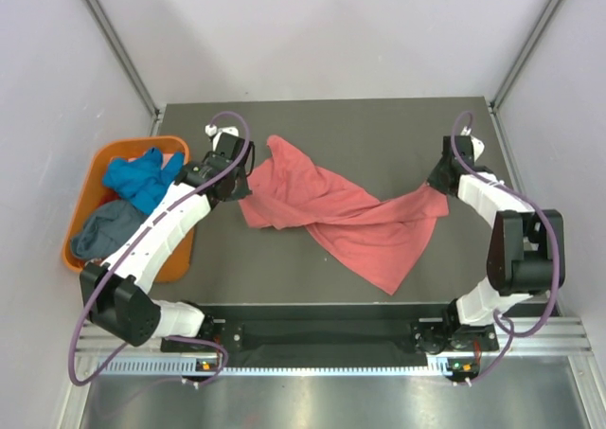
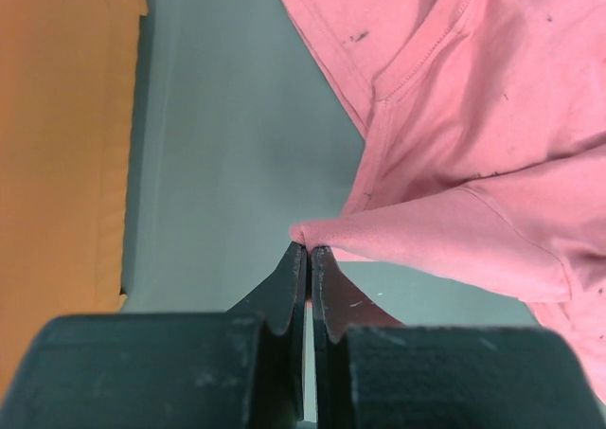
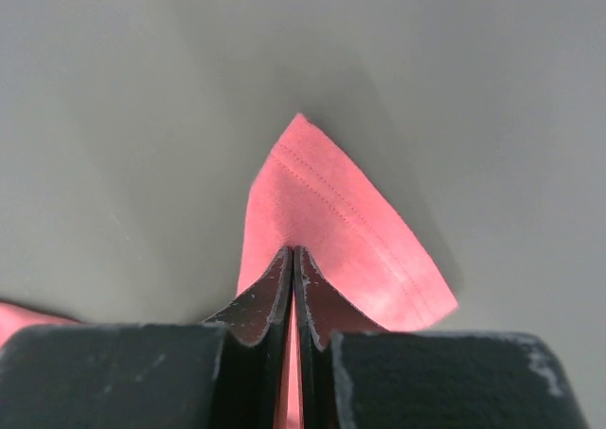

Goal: Fold and stack the t-shirts
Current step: Flatten the tshirt out

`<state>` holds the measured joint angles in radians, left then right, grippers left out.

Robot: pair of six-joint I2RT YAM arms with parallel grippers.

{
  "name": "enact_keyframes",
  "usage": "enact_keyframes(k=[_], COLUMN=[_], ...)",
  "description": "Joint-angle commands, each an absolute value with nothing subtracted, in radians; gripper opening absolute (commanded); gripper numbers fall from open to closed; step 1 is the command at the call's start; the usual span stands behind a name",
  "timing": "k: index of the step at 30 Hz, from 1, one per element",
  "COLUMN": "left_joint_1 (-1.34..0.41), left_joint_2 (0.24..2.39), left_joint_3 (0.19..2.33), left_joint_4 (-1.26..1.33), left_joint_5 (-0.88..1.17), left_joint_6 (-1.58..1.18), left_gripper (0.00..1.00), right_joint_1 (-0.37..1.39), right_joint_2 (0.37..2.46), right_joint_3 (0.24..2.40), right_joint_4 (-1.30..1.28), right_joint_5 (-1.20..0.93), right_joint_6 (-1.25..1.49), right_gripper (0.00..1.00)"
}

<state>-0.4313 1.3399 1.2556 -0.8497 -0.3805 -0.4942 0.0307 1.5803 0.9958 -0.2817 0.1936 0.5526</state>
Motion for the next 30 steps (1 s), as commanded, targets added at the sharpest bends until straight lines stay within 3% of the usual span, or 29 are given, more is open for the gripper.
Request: enact_keyframes(k=[1, 5, 8, 16, 30], left_joint_1=[-0.426, -0.426, -0.426, -0.426, -0.426], left_joint_2=[1.342, 1.305, 1.281, 1.261, 1.236], left_joint_3=[1.262, 1.227, 1.206, 1.169, 1.132], left_joint_4=[-0.802, -0.767, -0.746, -0.73, -0.724], left_joint_5=[-0.357, -0.319, -0.284, -0.219, -0.166], left_joint_6=[-0.485, -0.466, -0.46, -0.469, -0.465], left_gripper=[0.0, 0.0, 0.0, 0.0, 0.0], right_joint_1=[0.04, 0.048, 0.046, -0.06, -0.107], right_joint_2=[1.661, 1.703, 1.672, 1.533, 1.52], right_joint_3=[1.057, 1.161, 1.224, 1.134, 0.953], right_joint_4=[-0.202, -0.36, -0.521, -0.663, -0.508], right_joint_5=[0.129, 0.165, 0.28, 0.223, 0.178], right_joint_6=[0.497, 0.498, 0.56, 0.695, 0.784], right_gripper=[0.0, 0.25, 0.32, 0.33, 0.32])
